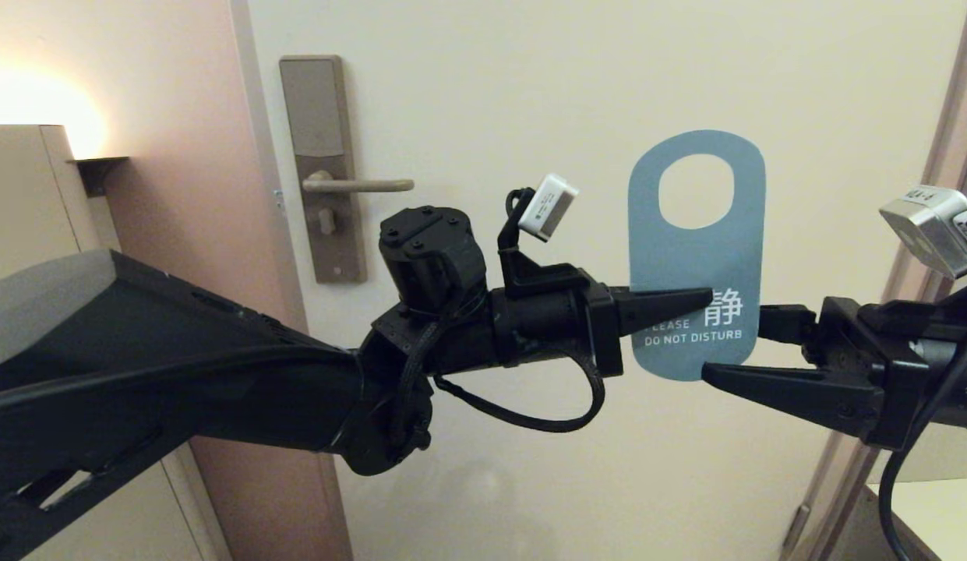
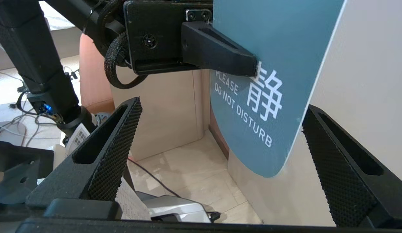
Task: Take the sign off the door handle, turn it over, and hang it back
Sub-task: Hand it to the other hand
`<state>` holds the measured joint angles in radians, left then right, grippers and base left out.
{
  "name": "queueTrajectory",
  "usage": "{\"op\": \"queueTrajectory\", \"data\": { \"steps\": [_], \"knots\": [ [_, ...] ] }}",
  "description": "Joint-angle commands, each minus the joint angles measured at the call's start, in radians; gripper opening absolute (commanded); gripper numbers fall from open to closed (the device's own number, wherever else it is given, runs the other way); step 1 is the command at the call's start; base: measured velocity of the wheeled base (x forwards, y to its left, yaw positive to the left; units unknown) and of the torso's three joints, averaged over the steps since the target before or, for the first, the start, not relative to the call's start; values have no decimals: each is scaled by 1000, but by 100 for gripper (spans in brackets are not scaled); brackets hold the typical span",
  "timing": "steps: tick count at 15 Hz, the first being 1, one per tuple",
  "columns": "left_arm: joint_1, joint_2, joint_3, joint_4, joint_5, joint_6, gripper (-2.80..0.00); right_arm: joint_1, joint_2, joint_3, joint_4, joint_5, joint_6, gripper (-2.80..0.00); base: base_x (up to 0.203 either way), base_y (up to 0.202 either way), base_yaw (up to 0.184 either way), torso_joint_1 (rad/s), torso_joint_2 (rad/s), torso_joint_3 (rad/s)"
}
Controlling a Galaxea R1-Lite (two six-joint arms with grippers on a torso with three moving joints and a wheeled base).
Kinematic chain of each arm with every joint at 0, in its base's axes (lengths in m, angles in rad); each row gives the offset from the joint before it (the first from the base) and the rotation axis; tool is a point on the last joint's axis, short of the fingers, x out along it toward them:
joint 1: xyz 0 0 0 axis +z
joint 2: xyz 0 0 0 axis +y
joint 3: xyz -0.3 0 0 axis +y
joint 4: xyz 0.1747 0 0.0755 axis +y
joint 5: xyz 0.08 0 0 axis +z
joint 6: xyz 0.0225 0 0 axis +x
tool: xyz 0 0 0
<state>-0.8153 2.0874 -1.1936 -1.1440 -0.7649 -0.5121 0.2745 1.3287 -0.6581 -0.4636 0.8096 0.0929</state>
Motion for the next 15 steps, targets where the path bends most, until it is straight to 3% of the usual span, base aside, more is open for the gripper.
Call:
{"op": "queueTrajectory", "data": {
  "steps": [1, 8, 15],
  "knots": [
    [-2, -1, -1, -6, -1, -3, -280, 0, 0, -2, -3, 5, 1, 0, 0, 0, 0, 0, 0, 0],
    [-16, -10, 5, -6, 46, -2, -280, 19, -5, -3, -3, 3, -2, 0, 0, 0, 0, 0, 0, 0],
    [-16, -9, 8, -6, 49, -2, -280, 22, 0, 0, -3, 2, -2, 0, 0, 0, 0, 4, -1, 0]
  ]
}}
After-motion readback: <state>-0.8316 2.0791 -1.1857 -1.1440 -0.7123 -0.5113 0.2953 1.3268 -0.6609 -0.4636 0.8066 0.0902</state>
